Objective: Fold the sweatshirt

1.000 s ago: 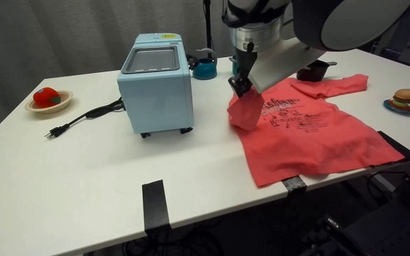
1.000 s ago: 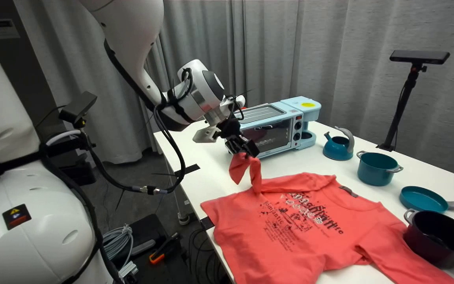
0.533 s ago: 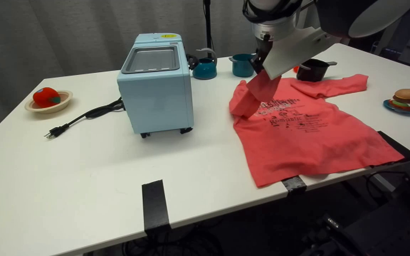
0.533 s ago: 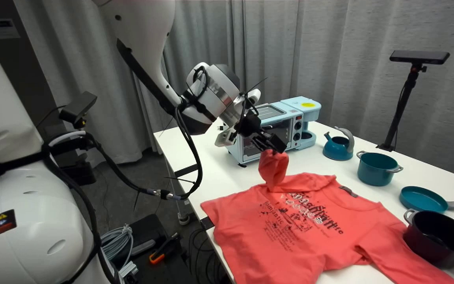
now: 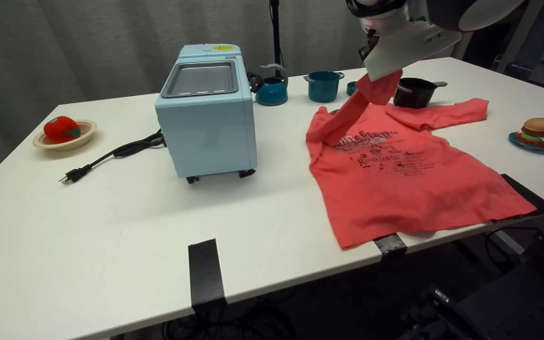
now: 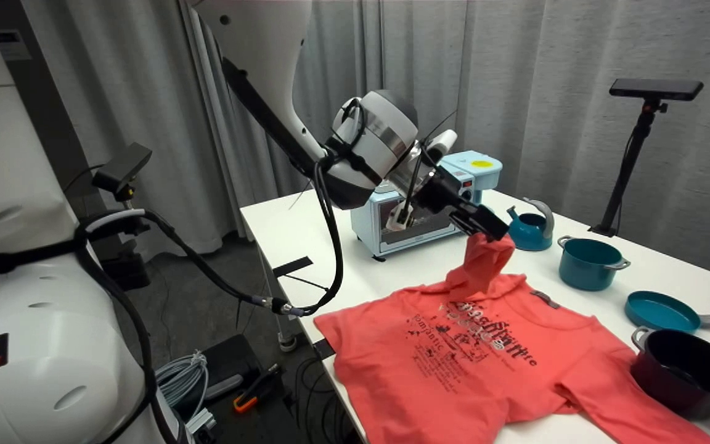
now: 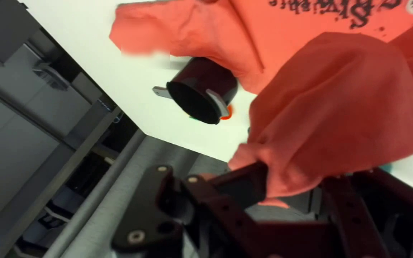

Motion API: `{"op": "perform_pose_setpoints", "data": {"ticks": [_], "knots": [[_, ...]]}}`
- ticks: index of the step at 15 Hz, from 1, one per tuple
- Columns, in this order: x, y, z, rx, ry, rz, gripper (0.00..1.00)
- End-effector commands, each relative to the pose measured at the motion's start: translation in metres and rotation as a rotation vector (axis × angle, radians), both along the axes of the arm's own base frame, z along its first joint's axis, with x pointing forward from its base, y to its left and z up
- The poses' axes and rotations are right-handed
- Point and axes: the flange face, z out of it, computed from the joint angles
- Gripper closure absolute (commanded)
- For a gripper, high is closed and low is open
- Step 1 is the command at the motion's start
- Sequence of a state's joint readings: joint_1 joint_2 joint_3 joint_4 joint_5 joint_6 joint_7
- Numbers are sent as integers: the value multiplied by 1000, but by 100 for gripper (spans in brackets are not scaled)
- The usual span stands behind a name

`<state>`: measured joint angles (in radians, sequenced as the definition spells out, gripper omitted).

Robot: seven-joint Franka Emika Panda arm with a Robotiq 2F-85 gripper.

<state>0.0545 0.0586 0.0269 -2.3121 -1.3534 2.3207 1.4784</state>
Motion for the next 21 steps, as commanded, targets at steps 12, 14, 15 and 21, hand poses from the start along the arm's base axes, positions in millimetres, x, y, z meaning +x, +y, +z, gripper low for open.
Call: {"op": "perform_pose_setpoints", "data": {"ticks": [12,14,15,21], "knots": [[15,-75,-12,-35,-44,-224,20],[12,-74,-6,-1,-33,-219,5],[10,-74,-3,23,-24,-211,1],[-1,-80,18,283,127,-88,0]]}}
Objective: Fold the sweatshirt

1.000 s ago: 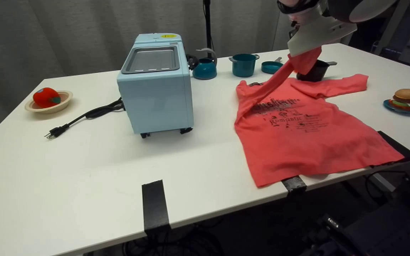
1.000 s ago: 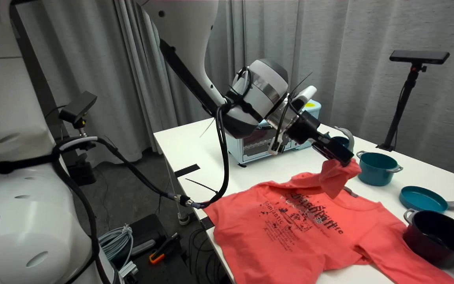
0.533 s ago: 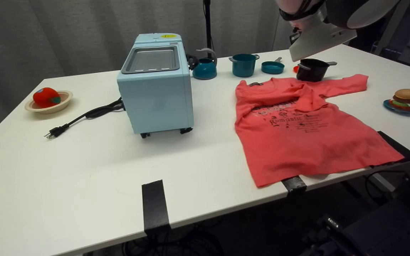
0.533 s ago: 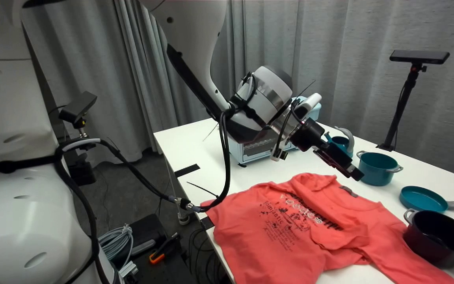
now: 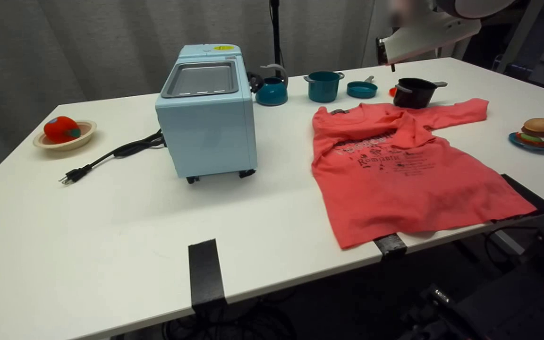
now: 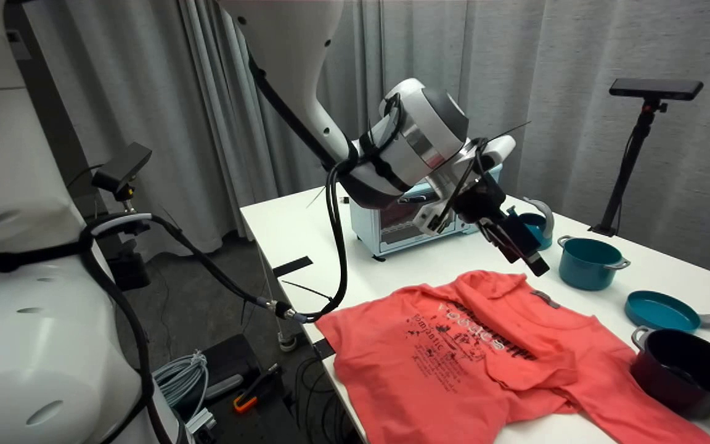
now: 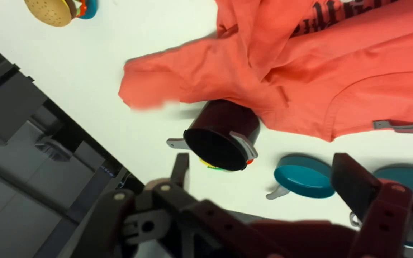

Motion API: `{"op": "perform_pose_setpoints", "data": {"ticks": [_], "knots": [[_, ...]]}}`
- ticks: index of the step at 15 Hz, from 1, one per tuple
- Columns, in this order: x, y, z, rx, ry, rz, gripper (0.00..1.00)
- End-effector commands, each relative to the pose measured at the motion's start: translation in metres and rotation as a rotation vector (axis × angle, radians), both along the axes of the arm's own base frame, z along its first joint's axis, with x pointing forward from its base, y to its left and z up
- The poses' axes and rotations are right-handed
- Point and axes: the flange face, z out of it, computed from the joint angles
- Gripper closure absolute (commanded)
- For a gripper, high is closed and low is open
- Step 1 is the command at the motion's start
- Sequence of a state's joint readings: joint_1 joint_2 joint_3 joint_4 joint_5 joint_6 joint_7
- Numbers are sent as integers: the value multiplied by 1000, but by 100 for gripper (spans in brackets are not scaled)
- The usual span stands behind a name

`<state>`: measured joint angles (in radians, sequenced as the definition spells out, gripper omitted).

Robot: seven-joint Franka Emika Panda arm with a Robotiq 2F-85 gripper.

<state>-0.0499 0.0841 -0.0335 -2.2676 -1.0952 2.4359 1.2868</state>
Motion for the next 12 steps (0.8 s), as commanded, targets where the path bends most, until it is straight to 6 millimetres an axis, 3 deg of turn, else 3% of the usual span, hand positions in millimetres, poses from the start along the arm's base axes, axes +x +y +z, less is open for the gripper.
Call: {"op": "perform_pose_setpoints", "data": {"ticks": [1,6,7,12], "knots": [[-22,-10,11,134,82,70,0],[-45,-7,16,277,246,148,0],[-30,-7,4,232,213,110,0],[-38,-7,10,263,234,140,0]]}}
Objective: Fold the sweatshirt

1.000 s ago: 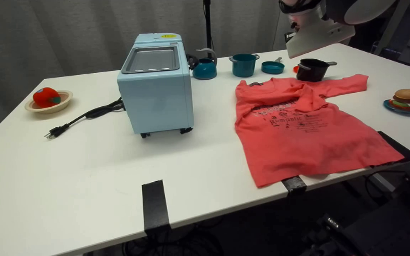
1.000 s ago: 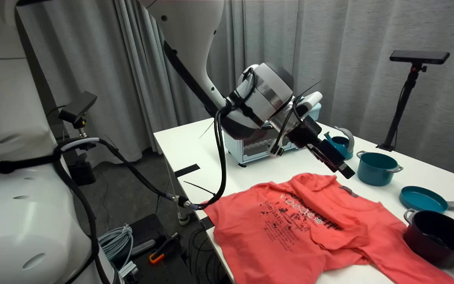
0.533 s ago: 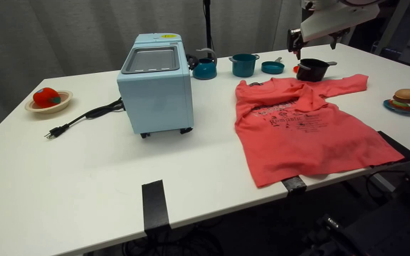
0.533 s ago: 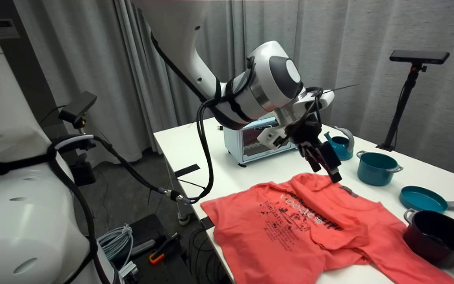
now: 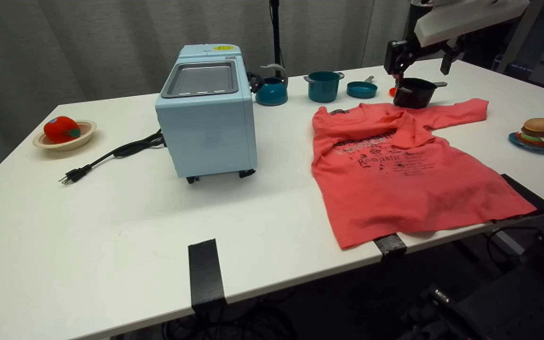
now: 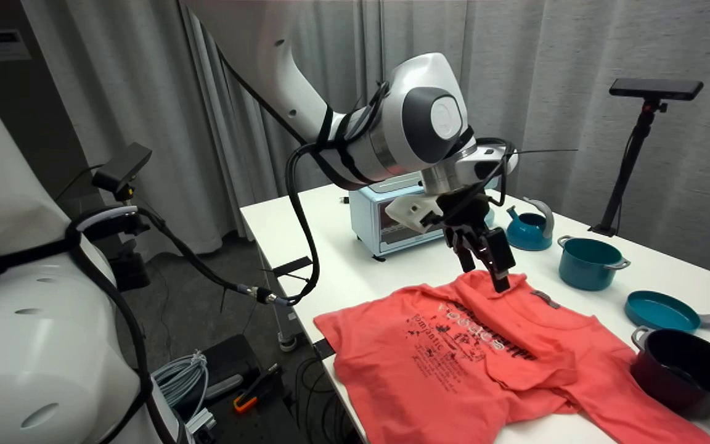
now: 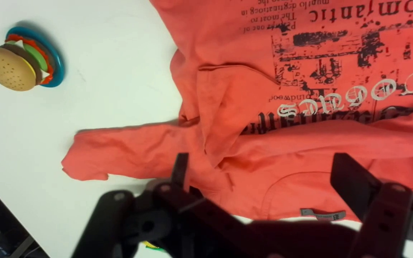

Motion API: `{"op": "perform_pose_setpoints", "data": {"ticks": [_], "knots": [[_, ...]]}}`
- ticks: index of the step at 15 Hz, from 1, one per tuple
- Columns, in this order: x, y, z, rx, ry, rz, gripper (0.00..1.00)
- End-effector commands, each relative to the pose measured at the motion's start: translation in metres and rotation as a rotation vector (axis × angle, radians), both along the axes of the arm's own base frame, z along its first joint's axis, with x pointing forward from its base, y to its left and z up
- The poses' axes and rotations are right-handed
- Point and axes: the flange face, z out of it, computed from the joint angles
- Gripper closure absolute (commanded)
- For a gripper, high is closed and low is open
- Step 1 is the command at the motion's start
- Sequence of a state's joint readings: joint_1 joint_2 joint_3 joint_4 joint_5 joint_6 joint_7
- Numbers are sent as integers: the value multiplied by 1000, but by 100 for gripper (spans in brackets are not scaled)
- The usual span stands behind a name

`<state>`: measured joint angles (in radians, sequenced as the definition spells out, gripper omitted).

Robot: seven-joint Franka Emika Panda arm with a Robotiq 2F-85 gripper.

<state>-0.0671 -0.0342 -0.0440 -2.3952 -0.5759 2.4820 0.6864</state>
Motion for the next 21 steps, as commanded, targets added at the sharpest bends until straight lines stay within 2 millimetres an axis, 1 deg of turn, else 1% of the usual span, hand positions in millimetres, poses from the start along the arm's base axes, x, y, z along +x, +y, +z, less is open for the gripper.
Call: {"op": "perform_pose_setpoints", "data": {"ticks": [1,5,7,9,10,12,14,15,16,18,21], "knots": [[0,0,0,0,1,0,0],[-1,0,-1,1,4,0,0],[11,-6,8,3,5,-23,0],[29,-21,22,5,-5,-54,0],[38,-33,31,8,-11,-81,0],[57,-57,47,27,-8,-138,0],[73,-88,57,48,-2,-205,0],[80,-105,55,72,6,-231,0],[85,-116,56,95,13,-252,0],[93,-139,40,145,34,-291,0],[94,-161,-2,196,67,-343,0]]}}
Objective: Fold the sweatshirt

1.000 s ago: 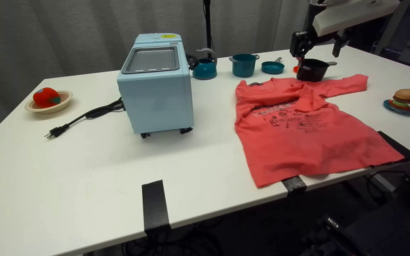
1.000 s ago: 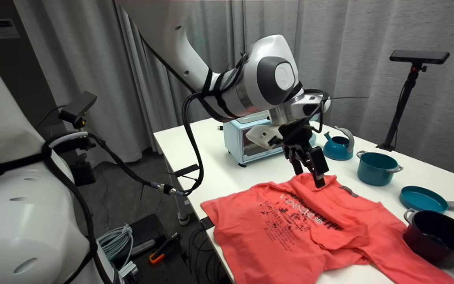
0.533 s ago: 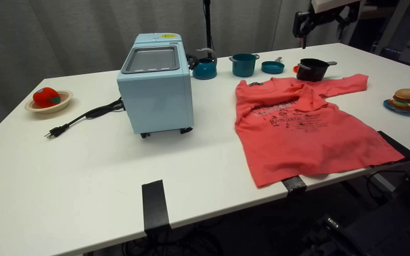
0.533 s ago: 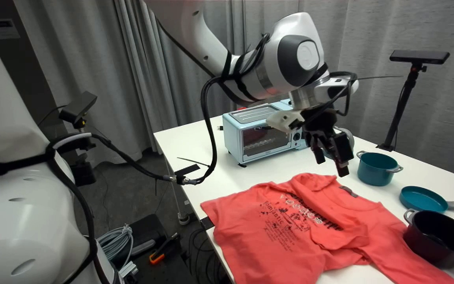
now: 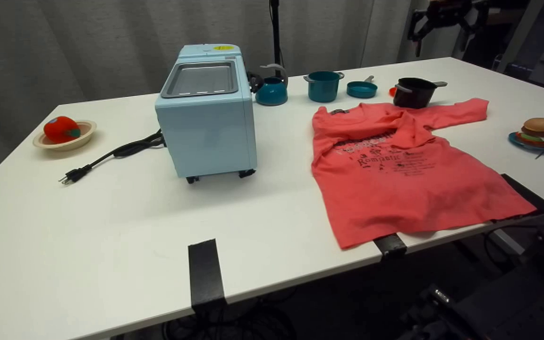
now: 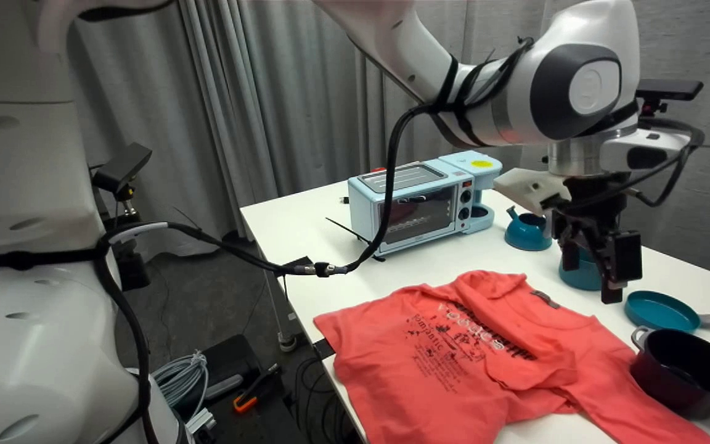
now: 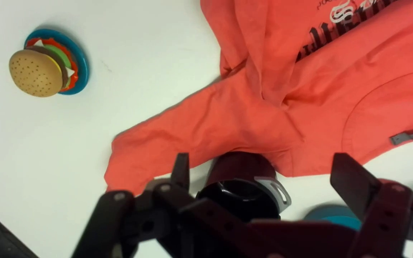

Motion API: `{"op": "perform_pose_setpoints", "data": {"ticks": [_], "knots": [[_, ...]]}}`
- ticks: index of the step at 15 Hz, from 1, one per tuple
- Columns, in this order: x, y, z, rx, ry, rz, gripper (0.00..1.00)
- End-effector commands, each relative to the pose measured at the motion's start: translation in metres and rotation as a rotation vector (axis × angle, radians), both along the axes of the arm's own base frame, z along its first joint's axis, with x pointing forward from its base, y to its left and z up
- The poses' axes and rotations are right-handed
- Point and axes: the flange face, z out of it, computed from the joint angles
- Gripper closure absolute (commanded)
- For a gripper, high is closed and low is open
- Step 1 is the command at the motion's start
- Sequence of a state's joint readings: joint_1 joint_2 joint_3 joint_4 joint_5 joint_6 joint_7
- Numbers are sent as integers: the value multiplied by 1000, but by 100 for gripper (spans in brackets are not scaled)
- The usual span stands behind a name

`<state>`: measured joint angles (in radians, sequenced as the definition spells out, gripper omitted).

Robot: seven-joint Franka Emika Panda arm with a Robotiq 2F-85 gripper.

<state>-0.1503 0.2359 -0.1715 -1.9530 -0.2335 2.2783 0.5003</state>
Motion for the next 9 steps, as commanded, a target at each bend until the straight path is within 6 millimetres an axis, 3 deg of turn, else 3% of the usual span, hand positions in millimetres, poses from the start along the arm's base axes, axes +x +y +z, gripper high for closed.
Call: {"op": "perform_pose_setpoints", "data": {"ticks": [1,5,9], "knots": [[10,-25,-46,61,44,-50,0],[7,-43,-95,84,66,-119,0],[10,-64,-114,68,27,-158,0]]}}
